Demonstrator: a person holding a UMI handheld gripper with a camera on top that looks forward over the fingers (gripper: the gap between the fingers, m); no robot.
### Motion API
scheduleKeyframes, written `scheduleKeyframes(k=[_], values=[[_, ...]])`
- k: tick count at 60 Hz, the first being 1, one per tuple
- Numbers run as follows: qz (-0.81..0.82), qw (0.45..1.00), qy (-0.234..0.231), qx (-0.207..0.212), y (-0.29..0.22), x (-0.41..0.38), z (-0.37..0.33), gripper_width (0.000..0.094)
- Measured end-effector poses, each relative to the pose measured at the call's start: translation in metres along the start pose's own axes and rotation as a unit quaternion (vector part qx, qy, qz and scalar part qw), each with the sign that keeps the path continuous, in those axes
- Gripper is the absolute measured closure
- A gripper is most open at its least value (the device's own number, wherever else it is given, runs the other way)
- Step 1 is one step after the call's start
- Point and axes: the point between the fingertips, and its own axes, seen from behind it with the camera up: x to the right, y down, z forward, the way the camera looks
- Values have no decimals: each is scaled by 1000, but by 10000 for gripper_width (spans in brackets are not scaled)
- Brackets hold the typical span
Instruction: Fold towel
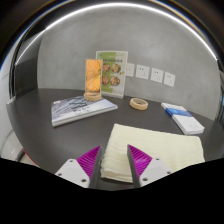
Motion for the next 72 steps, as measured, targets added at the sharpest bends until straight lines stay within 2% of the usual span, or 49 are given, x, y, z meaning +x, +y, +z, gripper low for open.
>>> scheduleKeyframes(k=[3,6,8,9,11,14,24,32,42,48,54,60,66,70,72], values=[[-8,1000,-7,-16,13,1,11,505],[-10,1000,-17,0,9,0,15,552],[-10,1000,-23,5,8,0,15,579],[-8,1000,-24,8,8,0,15,547],[-7,1000,-20,9,8,4,16,637],[-15,1000,-8,16,7,13,19,855],[18,998,-52,23,-2,11,20,922],[53,995,-55,65,-42,48,-2,925],[99,990,10,103,-71,157,-41,924],[115,987,70,92,-47,219,-51,924],[124,985,111,52,-3,260,-49,923],[135,982,129,18,34,281,-41,916],[143,981,128,30,33,284,-45,895],[147,978,148,31,31,287,-55,749],[147,976,158,35,28,289,-63,576]])
